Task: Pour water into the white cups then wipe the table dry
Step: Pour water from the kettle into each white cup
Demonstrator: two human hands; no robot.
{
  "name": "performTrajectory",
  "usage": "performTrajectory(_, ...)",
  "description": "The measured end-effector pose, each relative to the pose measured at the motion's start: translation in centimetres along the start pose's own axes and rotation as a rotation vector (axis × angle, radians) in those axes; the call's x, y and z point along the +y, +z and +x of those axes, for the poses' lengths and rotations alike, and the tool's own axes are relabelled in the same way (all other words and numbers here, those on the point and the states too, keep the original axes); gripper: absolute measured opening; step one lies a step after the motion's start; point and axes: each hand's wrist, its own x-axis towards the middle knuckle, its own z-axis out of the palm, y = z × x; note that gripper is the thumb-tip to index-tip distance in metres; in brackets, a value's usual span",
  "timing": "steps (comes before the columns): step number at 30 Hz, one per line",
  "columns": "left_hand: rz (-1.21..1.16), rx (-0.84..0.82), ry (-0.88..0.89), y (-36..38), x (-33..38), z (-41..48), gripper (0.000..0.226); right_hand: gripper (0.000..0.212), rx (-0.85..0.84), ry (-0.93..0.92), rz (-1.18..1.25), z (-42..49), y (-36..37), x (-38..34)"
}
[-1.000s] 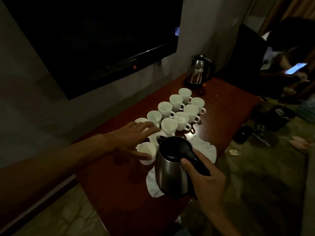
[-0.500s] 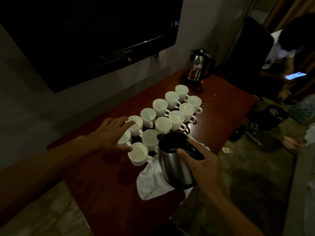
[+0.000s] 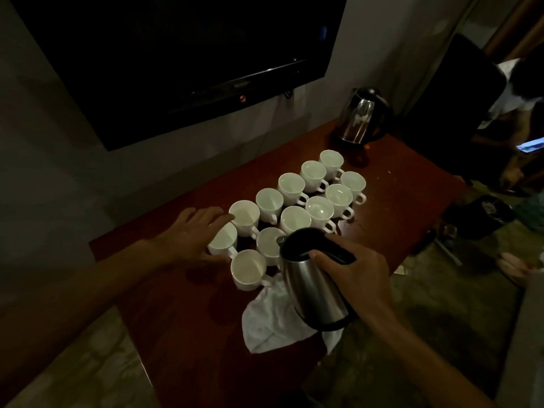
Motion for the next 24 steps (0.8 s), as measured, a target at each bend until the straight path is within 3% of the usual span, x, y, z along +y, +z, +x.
performTrajectory(18, -0.019, 0.032, 0.021, 1.5, -2.0, 1.8, 0.097, 0.049, -0.063, -0.102, -0.179, 2.9, 0.2, 0.8)
performTrajectory(24, 0.051, -0.033, 0.030, 0.8, -1.5, 2.3, 0.098, 0.070, -0.079, -0.140, -0.189, 3.4, 0.3, 0.0)
